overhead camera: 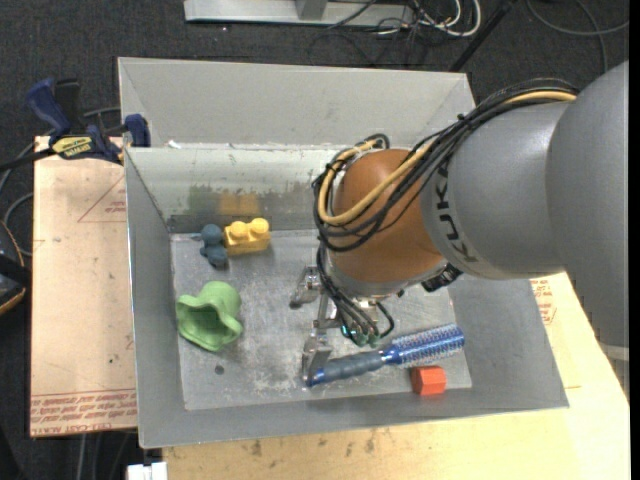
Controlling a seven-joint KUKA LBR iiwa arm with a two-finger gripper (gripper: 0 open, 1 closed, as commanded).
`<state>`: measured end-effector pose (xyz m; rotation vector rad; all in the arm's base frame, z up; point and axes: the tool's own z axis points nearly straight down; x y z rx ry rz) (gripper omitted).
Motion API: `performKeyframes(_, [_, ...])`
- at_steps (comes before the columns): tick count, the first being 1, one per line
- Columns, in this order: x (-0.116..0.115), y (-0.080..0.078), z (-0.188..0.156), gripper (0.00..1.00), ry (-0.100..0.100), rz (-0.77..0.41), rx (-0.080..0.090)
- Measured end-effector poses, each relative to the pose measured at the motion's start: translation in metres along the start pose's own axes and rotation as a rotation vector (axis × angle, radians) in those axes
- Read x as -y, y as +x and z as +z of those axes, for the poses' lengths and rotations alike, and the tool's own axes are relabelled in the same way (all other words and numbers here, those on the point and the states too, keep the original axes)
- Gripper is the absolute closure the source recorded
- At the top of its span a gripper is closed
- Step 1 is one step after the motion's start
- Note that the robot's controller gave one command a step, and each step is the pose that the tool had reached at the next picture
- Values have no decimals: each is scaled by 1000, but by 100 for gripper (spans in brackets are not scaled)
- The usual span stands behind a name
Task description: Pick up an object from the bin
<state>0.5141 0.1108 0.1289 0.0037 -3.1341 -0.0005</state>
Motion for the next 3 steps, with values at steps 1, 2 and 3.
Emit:
performKeyframes(1, [75, 9, 55, 0, -2, -353, 17])
performKeyframes(2, [76, 8, 54, 100, 0, -353, 18])
performKeyframes(3, [62, 1, -121, 100, 2, -443, 16])
